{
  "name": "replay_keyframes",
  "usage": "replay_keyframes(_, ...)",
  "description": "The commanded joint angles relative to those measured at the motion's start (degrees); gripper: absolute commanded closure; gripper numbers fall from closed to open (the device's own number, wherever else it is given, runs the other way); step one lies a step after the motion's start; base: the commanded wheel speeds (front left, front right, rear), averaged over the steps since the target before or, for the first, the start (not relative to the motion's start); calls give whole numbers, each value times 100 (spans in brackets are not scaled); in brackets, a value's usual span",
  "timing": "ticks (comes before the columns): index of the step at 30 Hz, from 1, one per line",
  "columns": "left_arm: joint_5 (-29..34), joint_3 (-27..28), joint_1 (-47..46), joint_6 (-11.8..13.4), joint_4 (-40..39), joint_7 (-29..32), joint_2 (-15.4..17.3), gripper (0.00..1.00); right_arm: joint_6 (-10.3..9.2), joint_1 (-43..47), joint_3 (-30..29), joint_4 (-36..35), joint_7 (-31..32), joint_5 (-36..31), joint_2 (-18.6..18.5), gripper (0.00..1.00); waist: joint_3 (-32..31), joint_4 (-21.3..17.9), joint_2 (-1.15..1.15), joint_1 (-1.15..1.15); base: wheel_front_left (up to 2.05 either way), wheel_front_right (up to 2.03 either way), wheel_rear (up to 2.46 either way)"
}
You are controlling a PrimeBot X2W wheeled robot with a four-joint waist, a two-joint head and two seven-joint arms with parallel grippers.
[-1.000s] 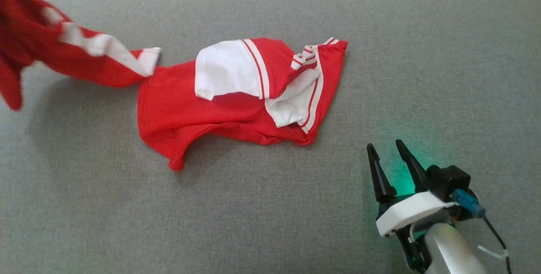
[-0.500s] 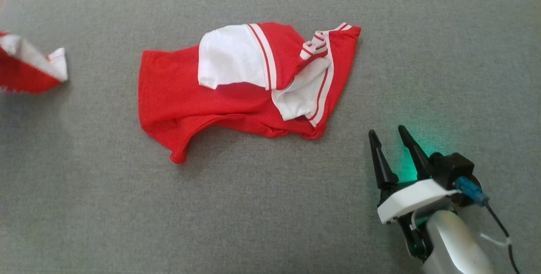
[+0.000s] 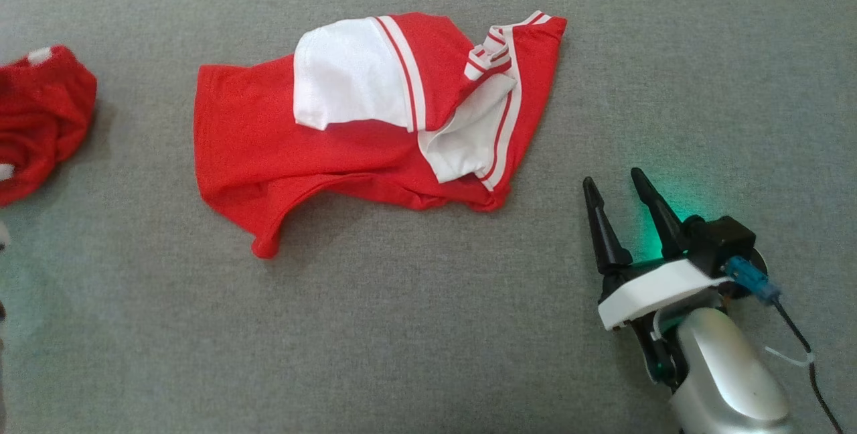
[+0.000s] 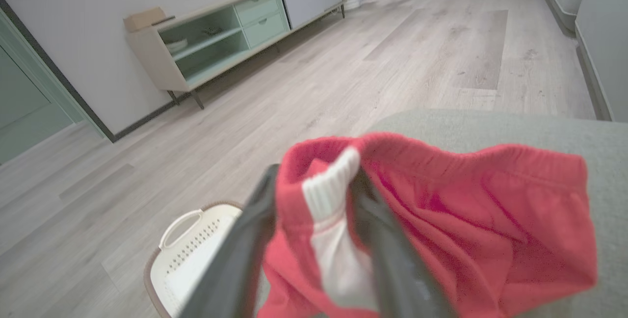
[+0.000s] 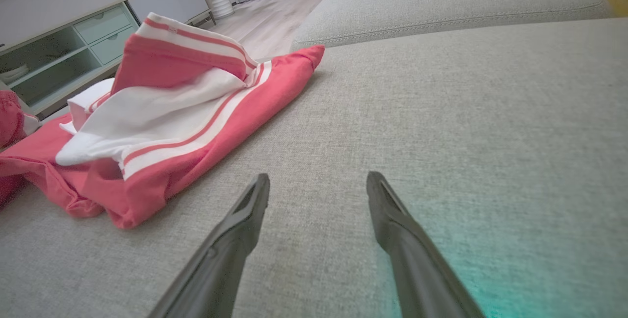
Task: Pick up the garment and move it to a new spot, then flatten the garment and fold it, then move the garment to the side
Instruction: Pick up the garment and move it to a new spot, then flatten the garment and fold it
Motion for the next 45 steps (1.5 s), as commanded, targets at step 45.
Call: replay_keyframes(45,1089,-135,2810,-679,-2191,-575,-2254,0,-4,592,-74,-28,-21,41,158,0,-1642,-871,0,0,0,0,0)
